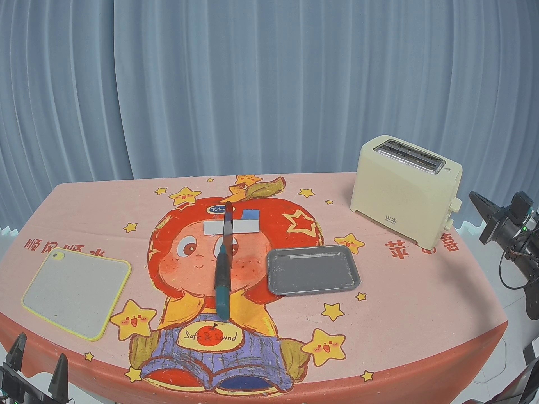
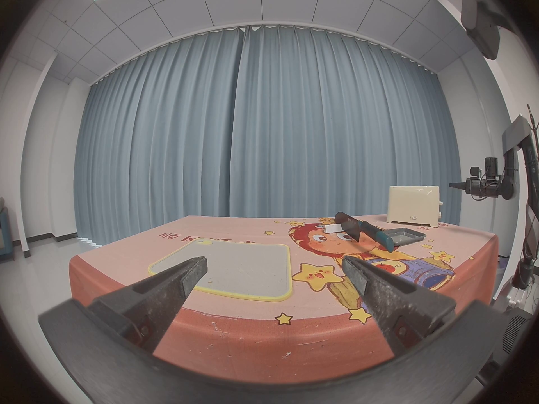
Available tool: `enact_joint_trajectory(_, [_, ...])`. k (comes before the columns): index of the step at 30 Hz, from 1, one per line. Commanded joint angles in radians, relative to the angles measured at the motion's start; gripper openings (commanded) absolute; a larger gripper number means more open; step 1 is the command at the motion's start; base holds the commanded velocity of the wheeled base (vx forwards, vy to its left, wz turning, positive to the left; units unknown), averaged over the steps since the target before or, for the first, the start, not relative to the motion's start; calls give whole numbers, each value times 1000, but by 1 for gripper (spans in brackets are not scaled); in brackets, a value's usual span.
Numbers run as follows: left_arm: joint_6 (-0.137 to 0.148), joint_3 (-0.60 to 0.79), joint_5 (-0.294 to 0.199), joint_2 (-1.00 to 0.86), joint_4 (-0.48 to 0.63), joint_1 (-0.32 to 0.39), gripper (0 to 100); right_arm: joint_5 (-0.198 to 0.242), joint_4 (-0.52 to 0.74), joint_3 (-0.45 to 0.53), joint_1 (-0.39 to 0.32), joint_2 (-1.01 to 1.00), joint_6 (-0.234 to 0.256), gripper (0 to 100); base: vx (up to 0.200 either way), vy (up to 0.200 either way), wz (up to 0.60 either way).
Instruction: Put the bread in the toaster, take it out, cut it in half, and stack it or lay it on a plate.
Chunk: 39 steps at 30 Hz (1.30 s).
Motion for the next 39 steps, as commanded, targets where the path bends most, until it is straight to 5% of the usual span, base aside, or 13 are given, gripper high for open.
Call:
enact_joint_trajectory(1, [0, 18, 0, -16, -1, 0, 100, 0, 0, 10, 0, -8, 0, 0, 0, 0, 0])
enact_joint_trajectory(39, [0, 18, 0, -16, -1, 0, 100, -1, 0, 10, 15, 50, -23, 0, 0, 0, 0])
